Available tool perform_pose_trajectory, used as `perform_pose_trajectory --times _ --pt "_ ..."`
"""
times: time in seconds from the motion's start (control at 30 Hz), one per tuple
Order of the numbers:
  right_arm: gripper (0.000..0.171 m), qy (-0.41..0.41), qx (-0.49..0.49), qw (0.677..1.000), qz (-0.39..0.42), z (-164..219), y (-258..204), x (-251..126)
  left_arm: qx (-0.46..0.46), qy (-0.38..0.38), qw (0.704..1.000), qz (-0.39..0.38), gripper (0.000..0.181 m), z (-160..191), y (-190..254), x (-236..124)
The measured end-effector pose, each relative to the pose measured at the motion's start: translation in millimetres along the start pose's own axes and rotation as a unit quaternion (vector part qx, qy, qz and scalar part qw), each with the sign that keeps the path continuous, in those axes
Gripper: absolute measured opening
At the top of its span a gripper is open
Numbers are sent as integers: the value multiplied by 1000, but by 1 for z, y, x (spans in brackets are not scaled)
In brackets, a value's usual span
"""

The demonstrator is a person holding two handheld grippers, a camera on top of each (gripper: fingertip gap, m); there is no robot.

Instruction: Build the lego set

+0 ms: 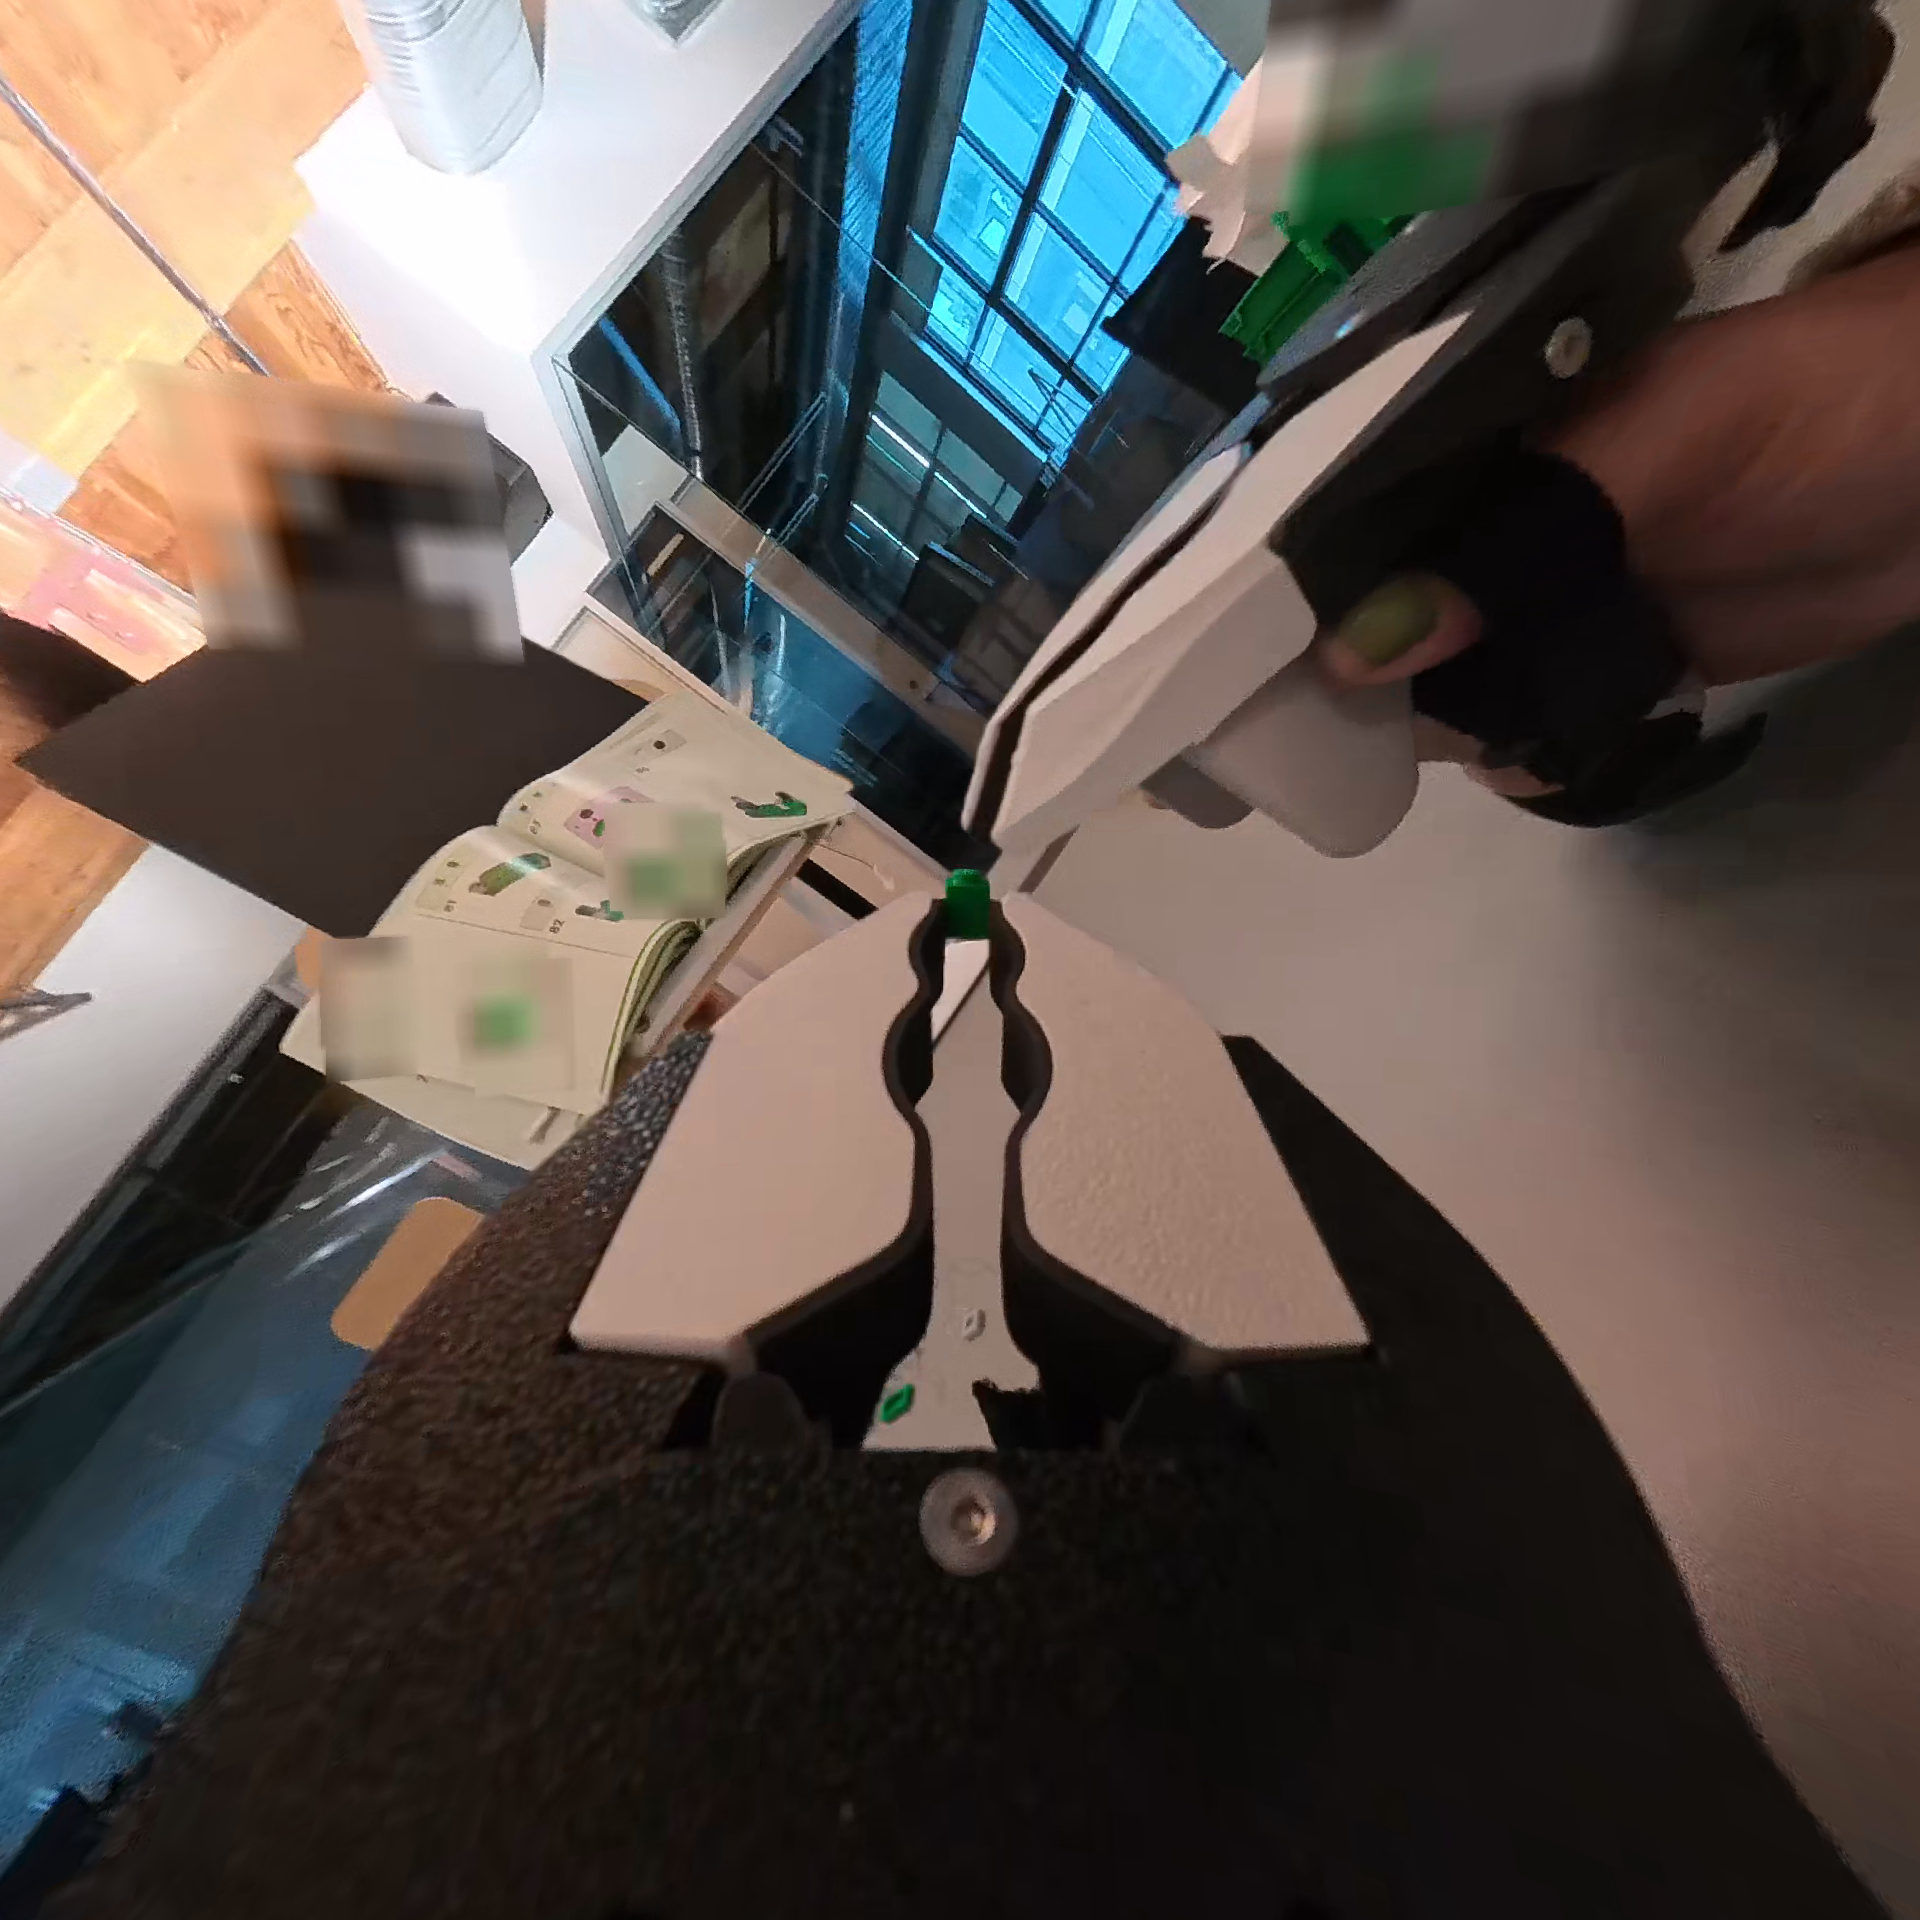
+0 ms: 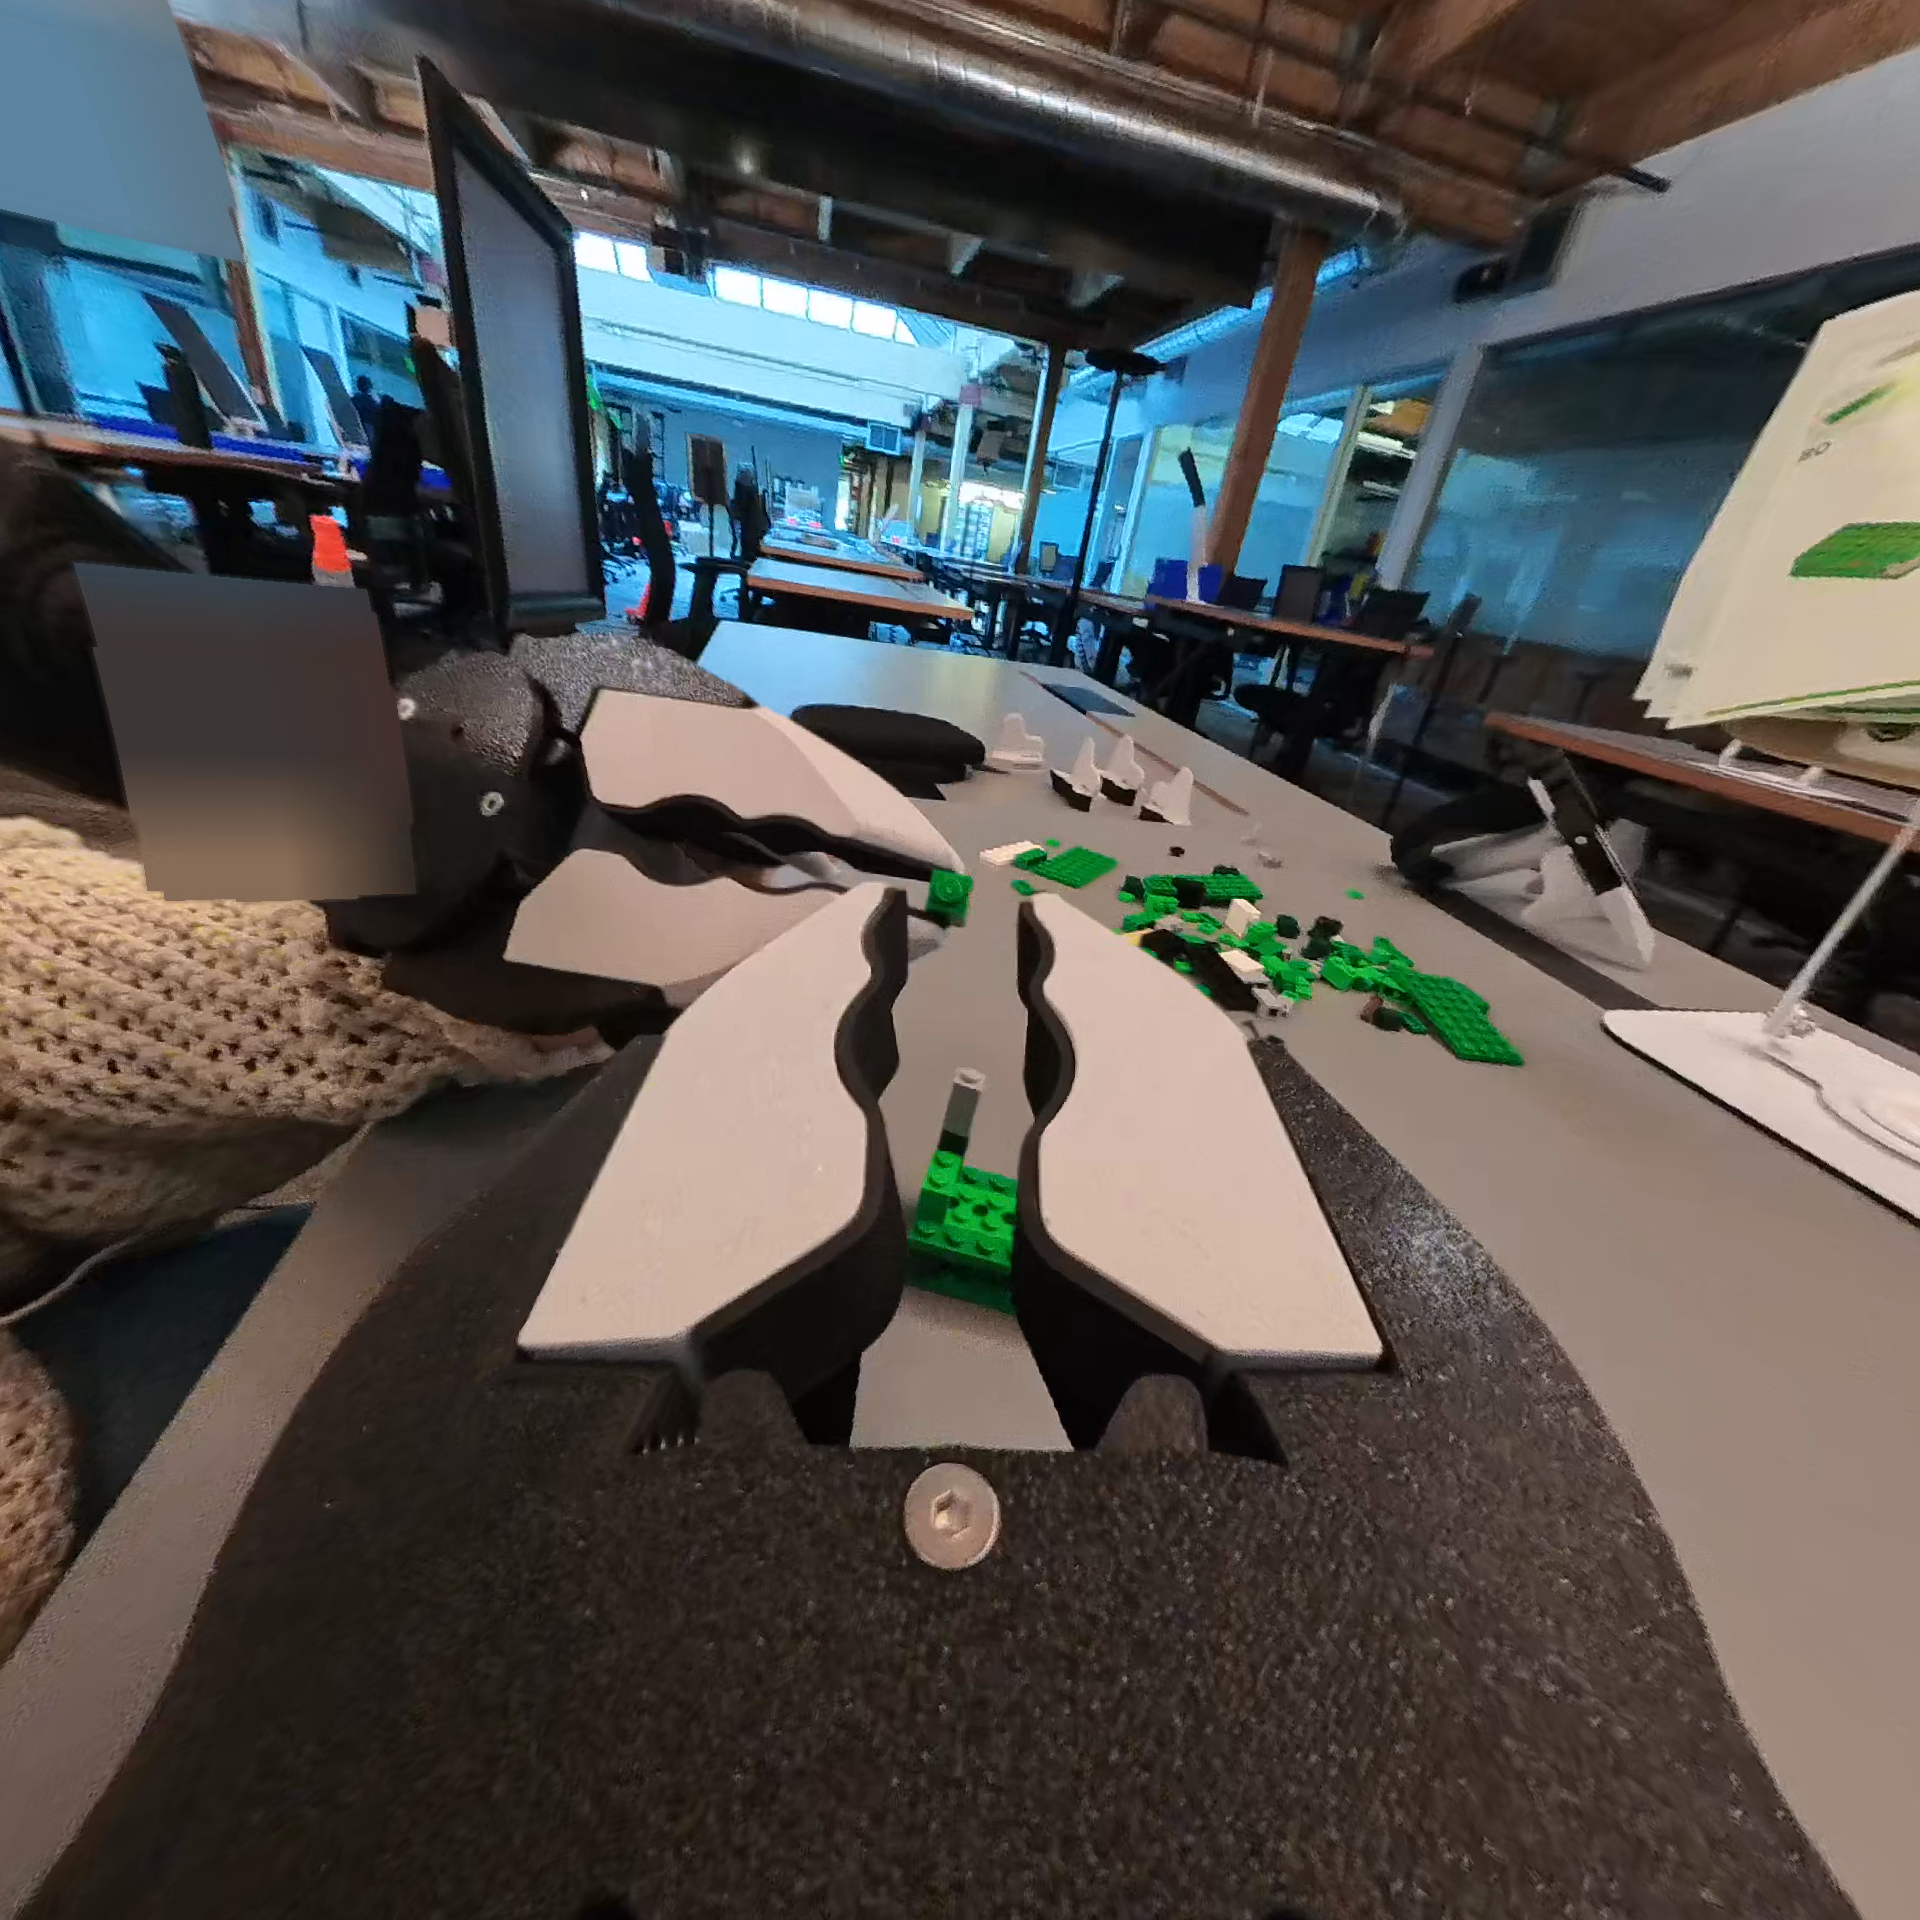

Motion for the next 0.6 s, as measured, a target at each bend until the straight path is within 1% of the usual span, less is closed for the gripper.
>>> perform_pose_trajectory --times 0.03,0.13,0.2,0.33,0.37,0.43,0.5,0.6 --pt "19 0 6 1000 -7 0 -1 0 13 -2 1000 -1 7 0 2 0" --pt "15 -27 7 1000 -4 6 0 3 51 -8 999 0 7 -2 9 1" --pt "8 -29 11 999 -19 7 -3 4 67 -12 998 -3 7 -2 12 2" --pt "8 -42 19 998 -34 8 0 3 51 -9 999 7 7 -1 13 2" --pt "8 -45 15 999 -19 9 4 2 37 -16 999 17 10 1 13 2" --pt "8 -53 9 999 7 10 14 -1 -10 -50 998 26 31 10 9 1" --pt "7 -74 7 997 21 15 22 -4 -87 -84 991 54 39 19 6 -3" --pt "7 -124 0 992 -5 25 23 -2 -169 -147 967 121 37 40 11 -6"
Point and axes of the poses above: each gripper's, where its closed fingertips meet, x out along the fingers, z out of its underside, y = z × x across the jaws, the point moved 3 cm from there along -x, back along the fingers, and after that the axes turned 9 degrees about -y, right-handed, at the moved point
